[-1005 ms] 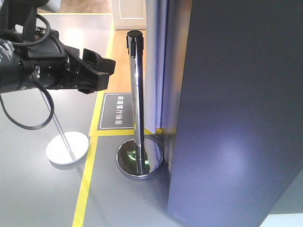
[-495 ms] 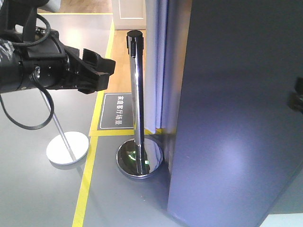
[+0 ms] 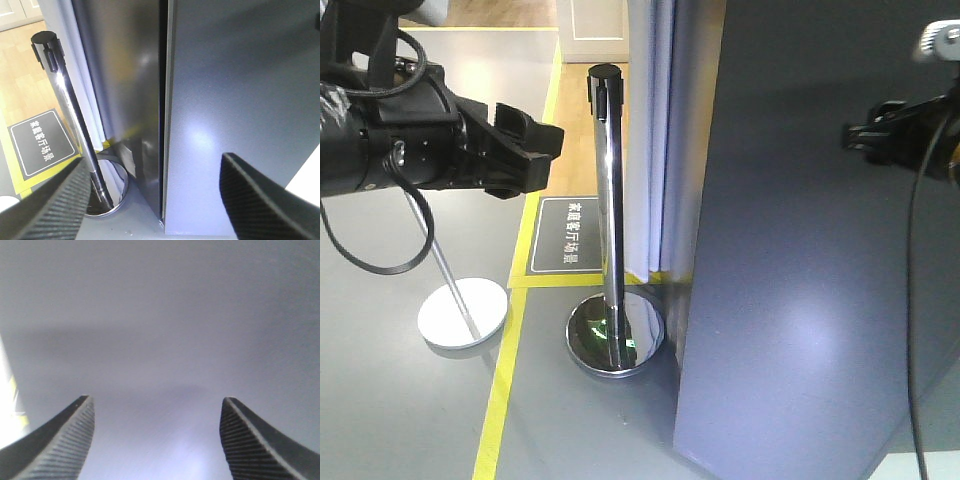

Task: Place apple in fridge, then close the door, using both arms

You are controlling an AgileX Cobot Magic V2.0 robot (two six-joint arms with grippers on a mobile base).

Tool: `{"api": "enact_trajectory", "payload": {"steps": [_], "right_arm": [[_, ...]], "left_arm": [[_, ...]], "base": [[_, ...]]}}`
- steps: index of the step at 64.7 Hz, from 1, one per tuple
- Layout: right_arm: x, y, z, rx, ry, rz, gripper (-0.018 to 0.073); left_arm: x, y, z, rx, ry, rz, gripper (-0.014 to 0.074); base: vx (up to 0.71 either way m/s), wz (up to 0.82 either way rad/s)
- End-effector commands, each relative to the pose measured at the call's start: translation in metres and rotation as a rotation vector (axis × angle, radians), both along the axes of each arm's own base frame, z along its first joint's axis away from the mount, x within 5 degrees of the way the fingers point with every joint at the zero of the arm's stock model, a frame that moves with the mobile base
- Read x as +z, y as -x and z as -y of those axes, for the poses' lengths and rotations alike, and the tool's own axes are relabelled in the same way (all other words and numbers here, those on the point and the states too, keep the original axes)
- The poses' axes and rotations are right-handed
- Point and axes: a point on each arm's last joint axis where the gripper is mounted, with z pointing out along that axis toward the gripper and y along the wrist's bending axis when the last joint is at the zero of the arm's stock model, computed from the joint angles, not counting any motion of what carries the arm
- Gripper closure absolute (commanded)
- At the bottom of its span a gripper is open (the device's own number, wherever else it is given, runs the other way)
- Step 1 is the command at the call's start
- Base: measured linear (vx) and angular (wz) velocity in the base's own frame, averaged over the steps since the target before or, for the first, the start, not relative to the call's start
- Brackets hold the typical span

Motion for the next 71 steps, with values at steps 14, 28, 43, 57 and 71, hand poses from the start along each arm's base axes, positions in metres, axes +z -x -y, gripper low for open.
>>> {"api": "enact_trajectory", "payload": {"steps": [14,28,43,57,71], "right_arm": [[0.009,-0.028,0.053,0.055,-0.17,0.114,0.0086],[0.006,-0.06,0.077,0.11,-0.246,0.147,0.0115],[0.008,-0.103,0.085,0.129,-0.219,0.16,0.0115],[0.001,-0.117,0.086,0.155,-0.172,0.116,0.0115],[0.0,-0.117,0.088,0.146,-0.122,0.093,0.0115]], "left_arm": [[0.02,0.005,-0.003,-0.005,0.061,0.089,0.0083],[0.02,0.005,-0.003,-0.005,0.061,0.089,0.0083],[0.02,0.005,-0.003,-0.005,0.061,0.089,0.0083],[0.019,0.005,-0.002,-0.007,0.059,0.086,0.0083],[0.019,0.005,-0.002,-0.007,0.06,0.086,0.0083]], "base": [[0.0,0.0],[0.0,0.0],[0.0,0.0],[0.0,0.0],[0.0,0.0]]}}
